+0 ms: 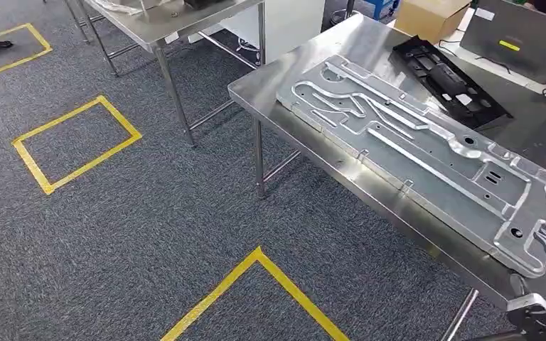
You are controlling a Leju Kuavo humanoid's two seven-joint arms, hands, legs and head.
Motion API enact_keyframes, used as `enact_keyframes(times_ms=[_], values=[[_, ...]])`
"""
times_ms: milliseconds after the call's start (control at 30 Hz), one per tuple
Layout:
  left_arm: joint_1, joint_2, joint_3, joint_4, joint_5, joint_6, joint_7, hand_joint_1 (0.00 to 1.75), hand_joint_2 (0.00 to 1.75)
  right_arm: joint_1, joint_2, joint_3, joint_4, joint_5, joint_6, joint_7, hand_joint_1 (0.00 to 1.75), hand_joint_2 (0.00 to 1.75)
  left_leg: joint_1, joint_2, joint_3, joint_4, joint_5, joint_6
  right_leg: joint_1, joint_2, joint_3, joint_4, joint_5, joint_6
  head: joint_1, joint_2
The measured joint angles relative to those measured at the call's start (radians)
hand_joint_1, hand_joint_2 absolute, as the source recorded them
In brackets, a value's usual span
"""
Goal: Take the parts from the cabinet and place them on the table.
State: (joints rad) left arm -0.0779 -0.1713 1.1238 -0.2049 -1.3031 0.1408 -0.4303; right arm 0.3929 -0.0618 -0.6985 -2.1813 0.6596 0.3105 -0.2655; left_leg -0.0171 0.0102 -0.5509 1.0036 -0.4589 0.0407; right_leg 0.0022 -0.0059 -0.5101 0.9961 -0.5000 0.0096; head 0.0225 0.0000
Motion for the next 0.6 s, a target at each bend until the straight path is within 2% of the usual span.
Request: enact_keyframes(times_ms=[600], values=[[0.0,0.0,-0.001,0.0,-0.005,0.017,0.001,0.0,0.0,0.011,-0.003,0.022,0.019,0.016,-0.002,0.002,0.0,0.0,-0.001,0.0,-0.002,0.001,0.001,-0.002,0.001,0.0,-0.001,0.001,0.001,-0.001,0.0,0.0]])
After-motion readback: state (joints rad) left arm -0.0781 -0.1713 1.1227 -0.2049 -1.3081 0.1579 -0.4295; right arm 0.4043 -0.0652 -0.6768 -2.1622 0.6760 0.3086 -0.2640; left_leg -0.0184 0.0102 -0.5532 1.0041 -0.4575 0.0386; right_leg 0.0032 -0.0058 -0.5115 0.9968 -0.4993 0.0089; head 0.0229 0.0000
